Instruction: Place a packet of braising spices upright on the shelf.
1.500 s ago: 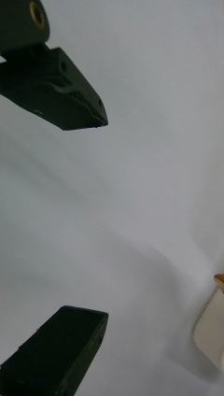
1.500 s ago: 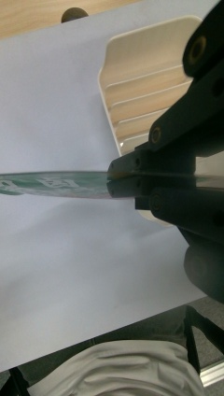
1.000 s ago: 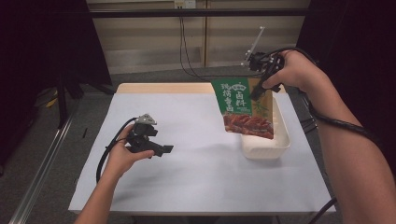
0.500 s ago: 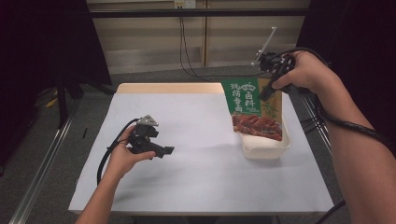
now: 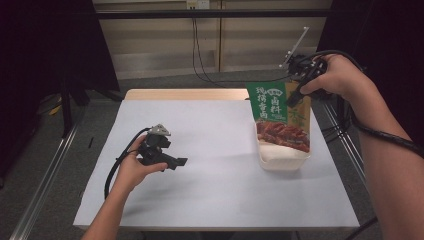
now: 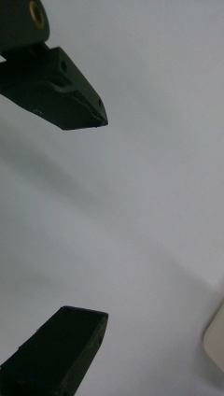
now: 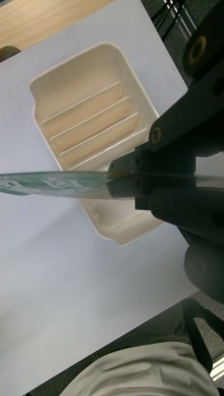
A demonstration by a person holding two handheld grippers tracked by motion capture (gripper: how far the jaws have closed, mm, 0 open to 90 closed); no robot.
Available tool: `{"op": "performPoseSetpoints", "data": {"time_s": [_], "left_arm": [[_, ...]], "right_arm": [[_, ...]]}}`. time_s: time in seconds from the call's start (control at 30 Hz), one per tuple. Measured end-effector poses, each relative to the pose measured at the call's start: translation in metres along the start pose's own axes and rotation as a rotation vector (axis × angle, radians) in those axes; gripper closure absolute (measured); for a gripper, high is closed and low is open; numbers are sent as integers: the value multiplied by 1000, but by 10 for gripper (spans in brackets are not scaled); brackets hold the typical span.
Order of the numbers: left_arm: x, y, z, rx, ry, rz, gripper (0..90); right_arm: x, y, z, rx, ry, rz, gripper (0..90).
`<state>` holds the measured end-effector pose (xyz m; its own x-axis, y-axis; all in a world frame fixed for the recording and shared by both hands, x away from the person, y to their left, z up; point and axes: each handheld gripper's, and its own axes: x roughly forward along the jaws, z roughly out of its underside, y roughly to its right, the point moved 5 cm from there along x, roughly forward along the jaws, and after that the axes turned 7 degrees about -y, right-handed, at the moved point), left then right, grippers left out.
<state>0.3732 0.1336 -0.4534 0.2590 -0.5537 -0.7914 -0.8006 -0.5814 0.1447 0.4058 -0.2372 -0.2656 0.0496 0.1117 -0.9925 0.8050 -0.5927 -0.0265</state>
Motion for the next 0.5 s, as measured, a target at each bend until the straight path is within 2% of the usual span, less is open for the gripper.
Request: {"op": "performPoseSetpoints", "data": {"time_s": [0.1, 0.17, 0.3, 0.33, 0.5], "left_arm": [[1, 1, 0, -11, 1, 0, 62], [1, 0, 1, 8, -16, -2, 62], [2, 0, 1, 8, -23, -6, 62], [4, 1, 1, 2, -11, 2, 62], [4, 1, 1, 3, -27, 2, 62]], "right_arm": [[0, 1, 1, 6, -4, -5, 900], [1, 1, 2, 3, -9, -1, 900], [2, 2, 3, 3, -9, 4, 900], [3, 3, 3, 5, -7, 3, 900], [12, 4, -1, 6, -13, 1, 900]]}}
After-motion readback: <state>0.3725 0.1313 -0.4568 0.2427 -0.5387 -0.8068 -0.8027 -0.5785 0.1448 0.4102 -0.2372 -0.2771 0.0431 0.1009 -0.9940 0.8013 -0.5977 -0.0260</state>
